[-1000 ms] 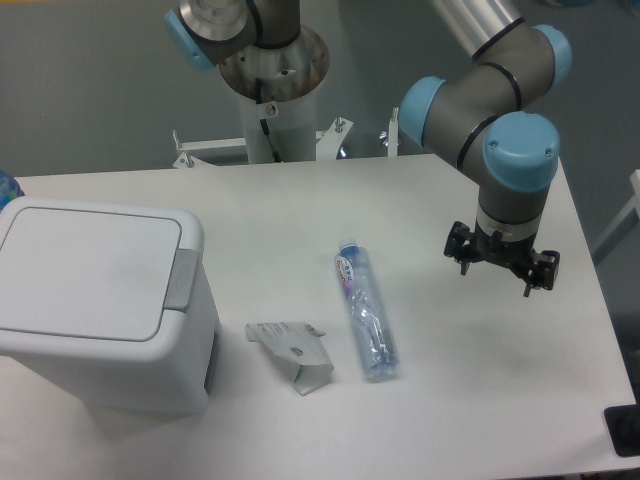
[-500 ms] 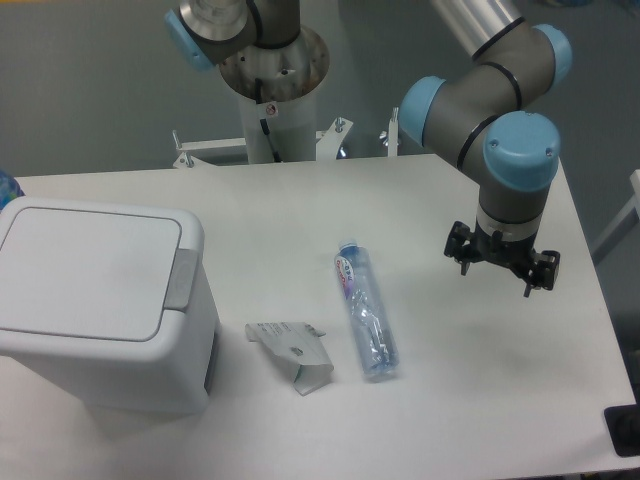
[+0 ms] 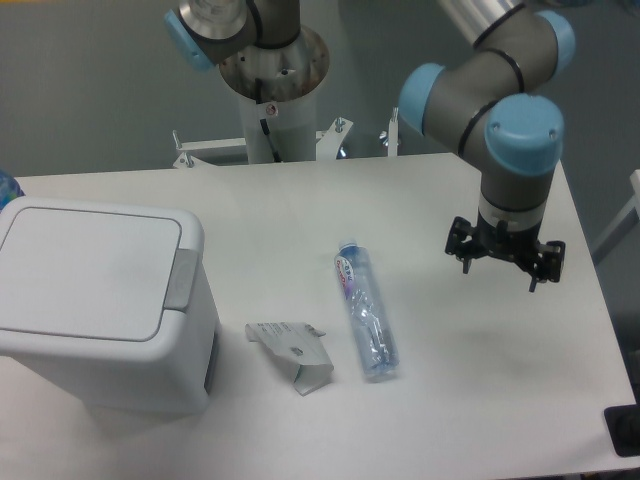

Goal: Open the trash can
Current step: 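Move the open gripper across the table toward the white trash can lid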

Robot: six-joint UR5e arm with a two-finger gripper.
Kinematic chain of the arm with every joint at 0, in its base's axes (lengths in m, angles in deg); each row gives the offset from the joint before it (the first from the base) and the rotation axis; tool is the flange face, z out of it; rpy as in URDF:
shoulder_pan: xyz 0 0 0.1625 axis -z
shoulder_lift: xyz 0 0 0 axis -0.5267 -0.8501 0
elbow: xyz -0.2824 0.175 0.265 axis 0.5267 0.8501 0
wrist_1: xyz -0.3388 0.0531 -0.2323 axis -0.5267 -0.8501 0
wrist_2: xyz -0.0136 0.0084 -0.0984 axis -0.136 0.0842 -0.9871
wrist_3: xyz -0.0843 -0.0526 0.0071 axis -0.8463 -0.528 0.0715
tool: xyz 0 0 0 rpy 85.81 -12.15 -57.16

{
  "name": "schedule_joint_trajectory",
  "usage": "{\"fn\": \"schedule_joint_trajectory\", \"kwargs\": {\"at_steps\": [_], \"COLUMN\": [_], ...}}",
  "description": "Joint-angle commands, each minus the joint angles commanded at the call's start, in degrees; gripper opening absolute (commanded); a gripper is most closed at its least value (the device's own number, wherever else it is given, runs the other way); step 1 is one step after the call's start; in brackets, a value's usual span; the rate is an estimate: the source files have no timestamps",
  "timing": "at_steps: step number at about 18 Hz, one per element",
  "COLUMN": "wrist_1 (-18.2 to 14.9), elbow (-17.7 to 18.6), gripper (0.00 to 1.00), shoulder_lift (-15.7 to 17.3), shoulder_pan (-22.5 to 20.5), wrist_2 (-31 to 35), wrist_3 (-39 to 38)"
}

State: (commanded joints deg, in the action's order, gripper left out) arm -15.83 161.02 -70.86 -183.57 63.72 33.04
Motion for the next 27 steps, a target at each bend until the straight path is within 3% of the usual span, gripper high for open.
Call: {"fn": "schedule_joint_trajectory", "kwargs": {"at_steps": [9, 16, 19, 27], "wrist_1": [0.53, 0.70, 0.79, 3.51], "elbow": [-0.35, -4.39, -4.83, -2.56], "gripper": [1.00, 1.00, 1.00, 1.00], "shoulder_lift": [7.91, 7.57, 7.57, 8.27], "shoulder_pan": [4.31, 7.03, 7.91, 11.16], "wrist_2": [-13.01, -23.03, -31.45, -32.88], "wrist_3": [-20.57, -32.27, -33.16, -37.12]}}
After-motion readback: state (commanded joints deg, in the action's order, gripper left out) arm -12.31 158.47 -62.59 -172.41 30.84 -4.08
